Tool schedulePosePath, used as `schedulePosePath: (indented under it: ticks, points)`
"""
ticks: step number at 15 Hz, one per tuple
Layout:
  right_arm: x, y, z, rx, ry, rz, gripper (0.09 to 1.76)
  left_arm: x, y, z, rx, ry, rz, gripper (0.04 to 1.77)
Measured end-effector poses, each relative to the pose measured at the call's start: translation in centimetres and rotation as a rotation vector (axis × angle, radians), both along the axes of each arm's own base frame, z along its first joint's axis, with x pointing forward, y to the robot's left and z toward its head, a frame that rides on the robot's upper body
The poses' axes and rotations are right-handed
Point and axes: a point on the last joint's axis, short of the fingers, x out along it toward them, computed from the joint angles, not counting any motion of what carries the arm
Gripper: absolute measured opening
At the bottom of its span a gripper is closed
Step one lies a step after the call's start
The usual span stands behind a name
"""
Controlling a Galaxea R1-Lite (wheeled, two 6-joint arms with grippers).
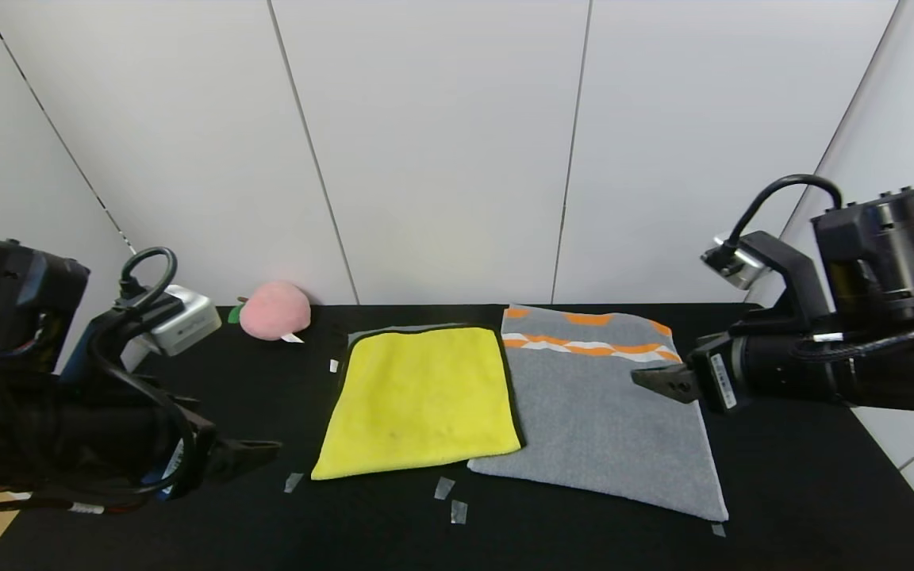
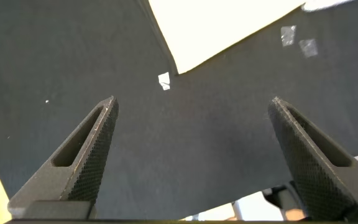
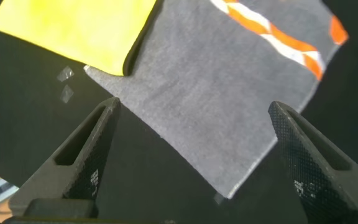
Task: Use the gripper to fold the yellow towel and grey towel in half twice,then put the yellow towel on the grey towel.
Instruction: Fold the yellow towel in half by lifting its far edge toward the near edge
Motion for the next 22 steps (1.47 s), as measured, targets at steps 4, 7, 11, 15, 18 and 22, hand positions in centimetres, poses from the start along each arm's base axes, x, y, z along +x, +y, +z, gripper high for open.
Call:
schedulePosePath:
  ticks: [4, 7, 11, 15, 18, 22]
  points:
    - [1.8, 2.7, -1.4, -0.055, 0.105, 0.054, 1.71, 2.5, -0.6, -1.9, 0.051, 0.079, -0.04, 1.72]
    - [2.4, 5.0, -2.3, -0.091, 0.159, 0.104, 1.71, 4.1, -1.0, -3.6, 0.093, 0.142, -0.08, 1.72]
    - [3.7, 7.8, -3.4, -0.138, 0.191, 0.133, 1.71, 5.9, -2.0, -5.7, 0.116, 0.22, -0.112, 1.72]
    - [5.0, 10.1, -5.0, -0.175, 0.226, 0.153, 1.71, 8.4, -2.7, -7.8, 0.13, 0.284, -0.123, 1.72]
    - [5.7, 11.4, -5.8, -0.194, 0.237, 0.158, 1.71, 9.8, -2.9, -9.5, 0.138, 0.33, -0.119, 1.72]
    - [6.3, 12.5, -6.7, -0.215, 0.258, 0.165, 1.71, 11.1, -2.7, -11.4, 0.141, 0.376, -0.103, 1.72]
